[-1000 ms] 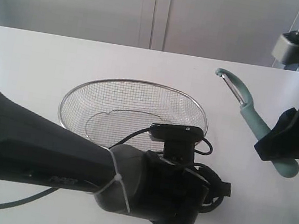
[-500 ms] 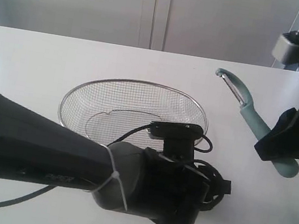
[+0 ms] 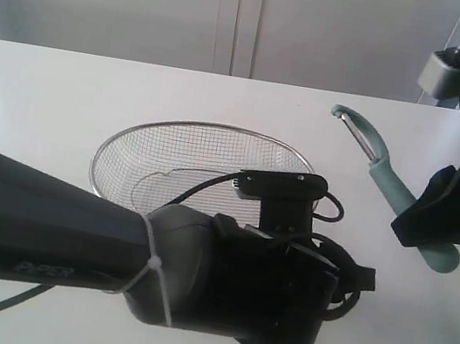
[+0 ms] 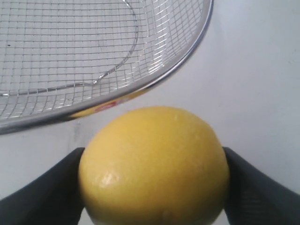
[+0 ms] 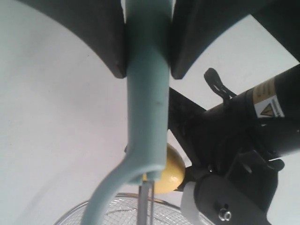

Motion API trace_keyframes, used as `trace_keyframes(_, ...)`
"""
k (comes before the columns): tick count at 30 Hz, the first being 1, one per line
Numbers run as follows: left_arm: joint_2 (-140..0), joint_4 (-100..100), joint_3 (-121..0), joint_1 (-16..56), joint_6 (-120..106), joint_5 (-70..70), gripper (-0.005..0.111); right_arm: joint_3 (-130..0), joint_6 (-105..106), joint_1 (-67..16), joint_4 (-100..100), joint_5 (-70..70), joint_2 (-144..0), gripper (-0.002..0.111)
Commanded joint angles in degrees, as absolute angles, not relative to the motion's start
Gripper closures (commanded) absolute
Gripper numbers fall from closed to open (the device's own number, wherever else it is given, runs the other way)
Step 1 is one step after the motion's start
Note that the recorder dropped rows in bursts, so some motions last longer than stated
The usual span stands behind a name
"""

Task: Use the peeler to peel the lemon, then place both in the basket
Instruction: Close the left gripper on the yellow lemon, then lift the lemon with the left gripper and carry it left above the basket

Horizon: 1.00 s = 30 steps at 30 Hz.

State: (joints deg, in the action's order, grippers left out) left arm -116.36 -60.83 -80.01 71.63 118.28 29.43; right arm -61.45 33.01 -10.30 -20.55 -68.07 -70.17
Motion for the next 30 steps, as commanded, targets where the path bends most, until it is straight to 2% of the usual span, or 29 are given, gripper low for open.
trace_keyframes(1, -113.9, -60.3, -80.1, 72.8, 116.5, 34.3, 0.107, -61.2, 32.7, -9.6, -20.9, -67.5, -69.8, 0.108)
trace_keyframes(13, -109.8, -50.4, -79.9, 73.4, 101.9, 44.4, 0.107, -61.2, 32.7, -9.6, -20.9, -67.5, -69.8, 0.108)
trace_keyframes(21, -104.9, -50.6, -76.5, 73.3, 97.4, 44.5, 0.107, -61.2, 32.7, -9.6, -20.9, -67.5, -69.8, 0.108)
trace_keyframes(26, -100.3, -51.7, -70.7, 71.7, 97.4, 41.2, 0.107, -61.2, 32.7, -9.6, -20.9, -67.5, -69.8, 0.108)
trace_keyframes(30, -95.5, -51.7, -63.4, 68.1, 96.4, 32.9, 0.107, -61.2, 32.7, -9.6, -20.9, -67.5, -69.8, 0.108)
